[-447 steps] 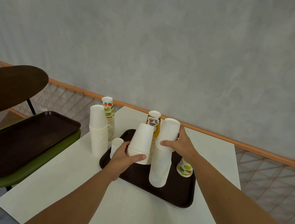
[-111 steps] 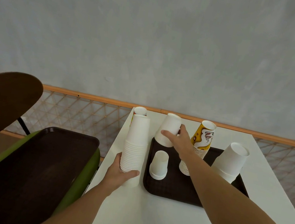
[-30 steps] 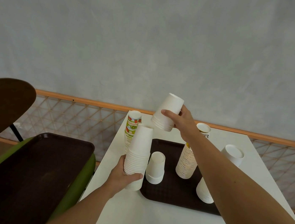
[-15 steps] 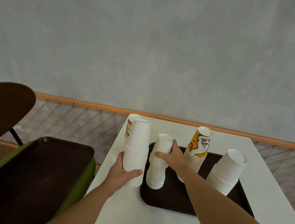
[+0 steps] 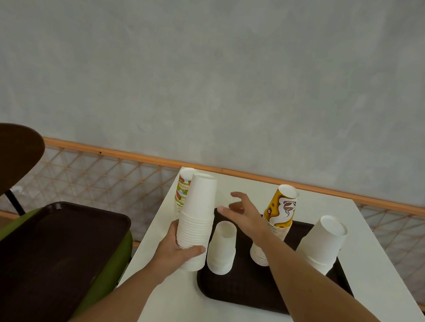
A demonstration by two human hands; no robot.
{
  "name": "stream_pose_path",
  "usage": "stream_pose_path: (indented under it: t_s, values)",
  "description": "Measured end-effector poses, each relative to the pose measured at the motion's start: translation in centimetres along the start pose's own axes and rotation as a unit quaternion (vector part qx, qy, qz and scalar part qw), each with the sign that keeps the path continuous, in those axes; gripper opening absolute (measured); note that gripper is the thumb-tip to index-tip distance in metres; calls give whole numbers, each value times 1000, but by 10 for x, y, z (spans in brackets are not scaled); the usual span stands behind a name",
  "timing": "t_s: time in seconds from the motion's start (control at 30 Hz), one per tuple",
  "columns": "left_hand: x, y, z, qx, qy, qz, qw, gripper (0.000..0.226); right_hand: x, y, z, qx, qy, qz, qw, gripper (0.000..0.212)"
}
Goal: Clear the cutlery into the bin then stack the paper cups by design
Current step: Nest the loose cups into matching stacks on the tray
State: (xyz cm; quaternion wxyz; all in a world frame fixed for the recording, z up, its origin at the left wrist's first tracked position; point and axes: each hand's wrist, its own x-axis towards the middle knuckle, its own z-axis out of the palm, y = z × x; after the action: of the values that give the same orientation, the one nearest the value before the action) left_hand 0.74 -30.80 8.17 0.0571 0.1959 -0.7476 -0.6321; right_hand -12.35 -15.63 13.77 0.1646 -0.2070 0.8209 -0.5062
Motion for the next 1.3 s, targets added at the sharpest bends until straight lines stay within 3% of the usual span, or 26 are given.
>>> stream_pose_path:
  t_s: [0.17,0.37,0.5,0.63,1.1,1.3]
  values:
    - [-1,5,4,13,2,7,1000,85,0,-33,-2,66,7,-47,997,51]
    - [-3,9,5,10,-5,17,1000,83,4,-46,7,91,-109,-28,989,67]
    - [-6,11,5,13,-9,22,1000,83,5,-46,10,78,-122,-29,989,78]
    - [-9,11,4,25,-13,23,999,84,2,-48,9,89,-135,-30,986,70]
    - [-16,8,2,33,-14,21,999,81,3,-70,-8,114,-54,-59,990,62]
    - [-16,3,1,39,-5,8,999,83,7,-80,-23,154,-13,-83,984,71]
